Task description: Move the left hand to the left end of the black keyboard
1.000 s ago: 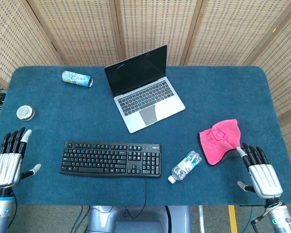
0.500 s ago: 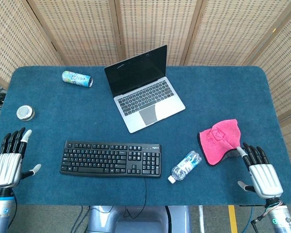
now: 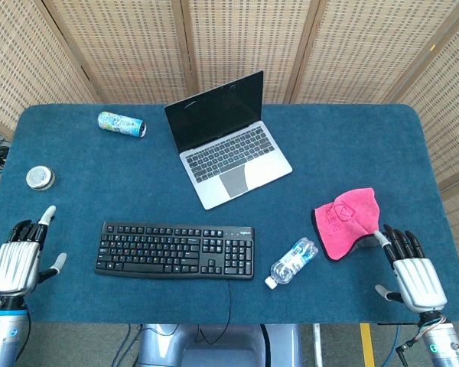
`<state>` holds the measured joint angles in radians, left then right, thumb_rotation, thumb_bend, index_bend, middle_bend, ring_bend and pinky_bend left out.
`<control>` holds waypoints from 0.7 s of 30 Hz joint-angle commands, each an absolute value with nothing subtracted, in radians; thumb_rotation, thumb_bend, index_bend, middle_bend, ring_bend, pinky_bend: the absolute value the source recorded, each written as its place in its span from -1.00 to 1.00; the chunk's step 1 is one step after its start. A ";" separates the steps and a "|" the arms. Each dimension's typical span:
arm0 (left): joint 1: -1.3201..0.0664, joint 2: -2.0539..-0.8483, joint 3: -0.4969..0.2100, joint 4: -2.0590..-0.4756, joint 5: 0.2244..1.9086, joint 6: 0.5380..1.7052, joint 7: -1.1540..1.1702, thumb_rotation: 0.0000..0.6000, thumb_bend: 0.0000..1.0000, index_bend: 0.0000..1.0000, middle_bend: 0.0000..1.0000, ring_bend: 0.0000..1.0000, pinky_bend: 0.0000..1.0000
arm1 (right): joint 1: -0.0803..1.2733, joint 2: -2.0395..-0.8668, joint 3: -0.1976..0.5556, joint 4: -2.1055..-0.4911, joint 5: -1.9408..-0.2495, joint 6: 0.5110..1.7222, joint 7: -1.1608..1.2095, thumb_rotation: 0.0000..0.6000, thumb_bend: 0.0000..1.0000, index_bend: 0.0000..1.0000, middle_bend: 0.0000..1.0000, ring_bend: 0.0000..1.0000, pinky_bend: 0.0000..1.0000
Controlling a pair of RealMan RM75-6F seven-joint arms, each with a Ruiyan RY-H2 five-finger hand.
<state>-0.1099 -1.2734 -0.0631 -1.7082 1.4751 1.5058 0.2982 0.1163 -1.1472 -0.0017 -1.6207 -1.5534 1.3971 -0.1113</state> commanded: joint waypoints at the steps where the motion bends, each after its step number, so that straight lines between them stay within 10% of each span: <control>1: -0.120 -1.249 -0.053 -1.743 1.467 1.474 0.321 1.00 0.20 -1.00 0.14 0.14 -0.32 | 0.115 -1.146 -0.001 -1.622 -1.554 1.400 -0.108 1.00 -0.96 -1.00 -1.00 -1.00 -1.00; 10: -0.170 -1.048 0.010 -1.935 1.381 1.263 0.328 1.00 0.66 -1.00 0.25 0.27 -0.25 | 0.115 -1.143 -0.001 -1.621 -1.553 1.400 -0.101 1.00 -0.96 -1.00 -1.00 -1.00 -1.00; 21: -0.302 -0.857 0.059 -2.058 1.170 0.942 0.365 1.00 0.72 -1.00 0.25 0.27 -0.25 | 0.117 -1.145 0.000 -1.620 -1.550 1.396 -0.103 1.00 -0.96 -1.00 -1.00 -1.00 -1.00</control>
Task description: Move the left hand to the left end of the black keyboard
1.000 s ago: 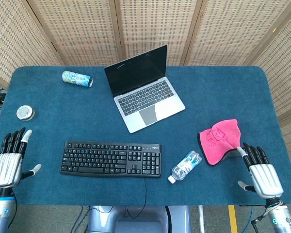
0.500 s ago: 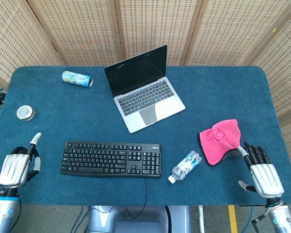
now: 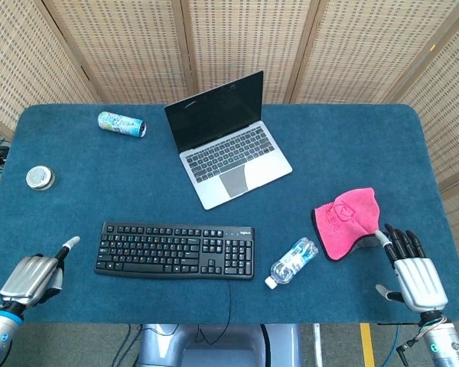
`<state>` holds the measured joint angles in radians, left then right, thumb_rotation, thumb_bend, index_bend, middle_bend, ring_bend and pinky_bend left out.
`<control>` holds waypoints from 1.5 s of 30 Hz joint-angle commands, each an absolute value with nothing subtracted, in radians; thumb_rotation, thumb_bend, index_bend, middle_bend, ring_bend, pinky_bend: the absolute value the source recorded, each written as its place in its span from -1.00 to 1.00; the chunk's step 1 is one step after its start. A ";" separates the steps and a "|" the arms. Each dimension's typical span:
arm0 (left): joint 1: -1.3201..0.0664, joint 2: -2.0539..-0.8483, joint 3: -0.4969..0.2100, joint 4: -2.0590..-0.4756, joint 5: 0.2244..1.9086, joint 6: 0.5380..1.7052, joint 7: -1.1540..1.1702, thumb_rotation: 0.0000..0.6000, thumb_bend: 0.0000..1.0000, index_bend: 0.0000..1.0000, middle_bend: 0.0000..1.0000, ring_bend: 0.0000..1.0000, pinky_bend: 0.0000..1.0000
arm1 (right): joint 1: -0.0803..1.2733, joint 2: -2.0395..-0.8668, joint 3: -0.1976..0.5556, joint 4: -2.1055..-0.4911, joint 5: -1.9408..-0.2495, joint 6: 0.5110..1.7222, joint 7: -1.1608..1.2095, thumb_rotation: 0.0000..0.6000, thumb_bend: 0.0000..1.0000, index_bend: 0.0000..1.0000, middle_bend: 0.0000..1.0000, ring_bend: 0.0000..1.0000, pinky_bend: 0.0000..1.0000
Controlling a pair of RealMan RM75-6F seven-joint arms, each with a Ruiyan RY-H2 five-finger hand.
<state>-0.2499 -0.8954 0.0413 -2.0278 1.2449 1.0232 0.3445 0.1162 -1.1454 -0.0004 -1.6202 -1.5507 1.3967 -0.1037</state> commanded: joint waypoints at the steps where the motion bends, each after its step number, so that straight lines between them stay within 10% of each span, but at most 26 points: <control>1: -0.312 -0.855 0.060 -2.058 1.154 0.927 0.372 1.00 0.72 -1.00 0.25 0.27 -0.25 | 0.117 -1.145 0.000 -1.620 -1.549 1.395 -0.103 1.00 -0.96 -1.00 -1.00 -1.00 -1.00; 45: -0.581 -1.066 0.123 -1.972 0.690 0.893 0.582 1.00 0.73 -1.00 0.26 0.27 -0.25 | 0.117 -1.139 0.005 -1.612 -1.545 1.398 -0.075 1.00 -0.96 -1.00 -1.00 -1.00 -1.00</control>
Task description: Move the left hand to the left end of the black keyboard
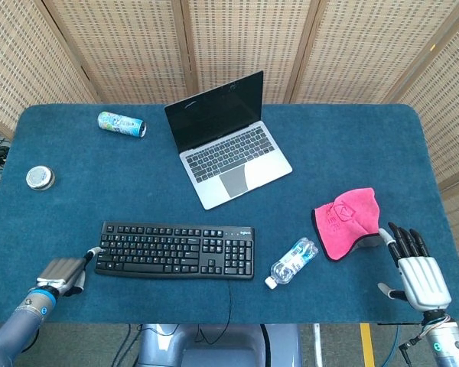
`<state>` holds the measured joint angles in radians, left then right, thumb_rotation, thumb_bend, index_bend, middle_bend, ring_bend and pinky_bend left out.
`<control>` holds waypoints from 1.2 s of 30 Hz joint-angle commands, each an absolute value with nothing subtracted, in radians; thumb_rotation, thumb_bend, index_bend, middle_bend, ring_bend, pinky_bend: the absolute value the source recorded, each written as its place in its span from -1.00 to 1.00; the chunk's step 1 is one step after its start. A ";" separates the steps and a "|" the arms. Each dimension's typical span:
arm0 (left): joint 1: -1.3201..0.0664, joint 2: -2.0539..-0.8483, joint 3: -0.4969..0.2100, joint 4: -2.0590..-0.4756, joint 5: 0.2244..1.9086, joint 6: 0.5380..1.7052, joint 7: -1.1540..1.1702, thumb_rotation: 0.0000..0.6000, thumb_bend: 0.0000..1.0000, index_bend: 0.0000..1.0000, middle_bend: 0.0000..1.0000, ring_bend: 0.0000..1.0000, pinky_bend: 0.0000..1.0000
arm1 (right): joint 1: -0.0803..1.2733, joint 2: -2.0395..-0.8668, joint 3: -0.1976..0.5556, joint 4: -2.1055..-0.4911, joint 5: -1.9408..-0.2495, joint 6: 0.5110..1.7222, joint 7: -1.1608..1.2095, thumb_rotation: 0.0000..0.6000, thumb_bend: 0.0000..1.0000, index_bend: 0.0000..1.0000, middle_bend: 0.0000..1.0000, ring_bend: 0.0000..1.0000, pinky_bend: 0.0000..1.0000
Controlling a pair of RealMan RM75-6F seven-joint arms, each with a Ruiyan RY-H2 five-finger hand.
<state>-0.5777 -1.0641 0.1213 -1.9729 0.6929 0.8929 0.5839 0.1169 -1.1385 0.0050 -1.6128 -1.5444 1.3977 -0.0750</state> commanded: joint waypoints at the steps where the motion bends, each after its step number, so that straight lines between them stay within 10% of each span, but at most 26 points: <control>1: -0.585 -1.068 0.125 -1.971 0.687 0.892 0.581 1.00 0.73 -1.00 0.26 0.27 -0.25 | 0.117 -1.139 0.005 -1.612 -1.546 1.399 -0.075 1.00 -0.96 -1.00 -1.00 -1.00 -1.00; 36: -0.611 -1.014 0.140 -2.054 0.788 0.968 0.491 1.00 0.71 -1.00 0.26 0.27 -0.25 | 0.116 -1.139 0.004 -1.613 -1.549 1.402 -0.075 1.00 -0.96 -1.00 -1.00 -1.00 -1.00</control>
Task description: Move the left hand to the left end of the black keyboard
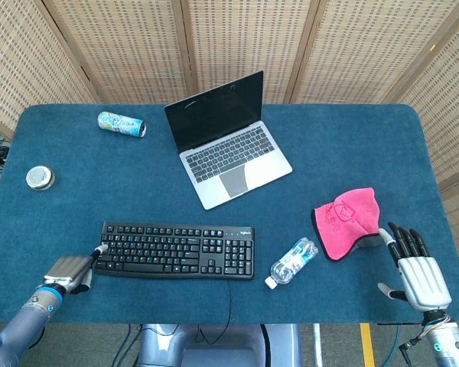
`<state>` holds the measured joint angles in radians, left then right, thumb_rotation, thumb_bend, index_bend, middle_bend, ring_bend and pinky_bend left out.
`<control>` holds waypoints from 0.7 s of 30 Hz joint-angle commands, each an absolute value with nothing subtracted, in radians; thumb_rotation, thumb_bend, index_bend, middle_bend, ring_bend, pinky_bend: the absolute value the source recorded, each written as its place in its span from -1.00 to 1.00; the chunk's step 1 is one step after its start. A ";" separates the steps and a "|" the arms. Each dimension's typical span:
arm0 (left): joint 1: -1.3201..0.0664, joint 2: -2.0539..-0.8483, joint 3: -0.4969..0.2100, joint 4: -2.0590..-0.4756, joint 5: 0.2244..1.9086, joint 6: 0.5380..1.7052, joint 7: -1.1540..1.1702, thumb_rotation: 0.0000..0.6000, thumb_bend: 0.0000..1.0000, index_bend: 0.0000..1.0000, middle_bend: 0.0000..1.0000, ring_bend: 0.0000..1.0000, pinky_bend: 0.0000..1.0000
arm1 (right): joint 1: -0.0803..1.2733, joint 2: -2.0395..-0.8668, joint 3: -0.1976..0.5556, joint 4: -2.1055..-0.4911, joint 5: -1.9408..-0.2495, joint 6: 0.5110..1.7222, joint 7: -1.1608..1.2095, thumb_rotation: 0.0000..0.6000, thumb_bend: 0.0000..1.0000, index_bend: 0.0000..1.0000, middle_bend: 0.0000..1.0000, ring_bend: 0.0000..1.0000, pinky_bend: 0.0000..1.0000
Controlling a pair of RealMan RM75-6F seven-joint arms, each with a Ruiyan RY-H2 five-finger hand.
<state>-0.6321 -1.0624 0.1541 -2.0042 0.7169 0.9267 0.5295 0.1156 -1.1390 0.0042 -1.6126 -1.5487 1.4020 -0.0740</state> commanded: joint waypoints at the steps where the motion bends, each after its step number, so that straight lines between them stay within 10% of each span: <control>1: -0.601 -0.998 0.137 -2.071 0.818 0.987 0.478 1.00 0.68 -1.00 0.25 0.27 -0.25 | 0.116 -1.139 0.004 -1.613 -1.549 1.402 -0.075 1.00 -0.96 -1.00 -1.00 -1.00 -1.00; 4: -0.555 -0.953 0.126 -2.116 0.923 1.059 0.423 1.00 0.40 -1.00 0.16 0.18 -0.25 | 0.115 -1.140 0.004 -1.613 -1.551 1.404 -0.076 1.00 -0.97 -1.00 -1.00 -1.00 -1.00; 11: -0.392 -0.993 0.118 -2.069 1.208 1.307 0.290 1.00 -0.20 -1.00 -0.89 -0.71 -0.63 | 0.116 -1.141 0.003 -1.613 -1.551 1.401 -0.080 1.00 -0.96 -1.00 -1.00 -1.00 -1.00; 21: -0.213 -1.275 0.080 -1.688 1.430 1.598 0.230 1.00 -0.61 -1.00 -1.00 -1.00 -1.00 | 0.118 -1.150 0.002 -1.609 -1.544 1.394 -0.104 1.00 -0.96 -1.00 -1.00 -1.00 -1.00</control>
<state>-0.2753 -1.1878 0.1005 -1.7956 1.3733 1.5372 0.2596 0.1175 -1.1496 0.0025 -1.6094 -1.5447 1.3939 -0.1037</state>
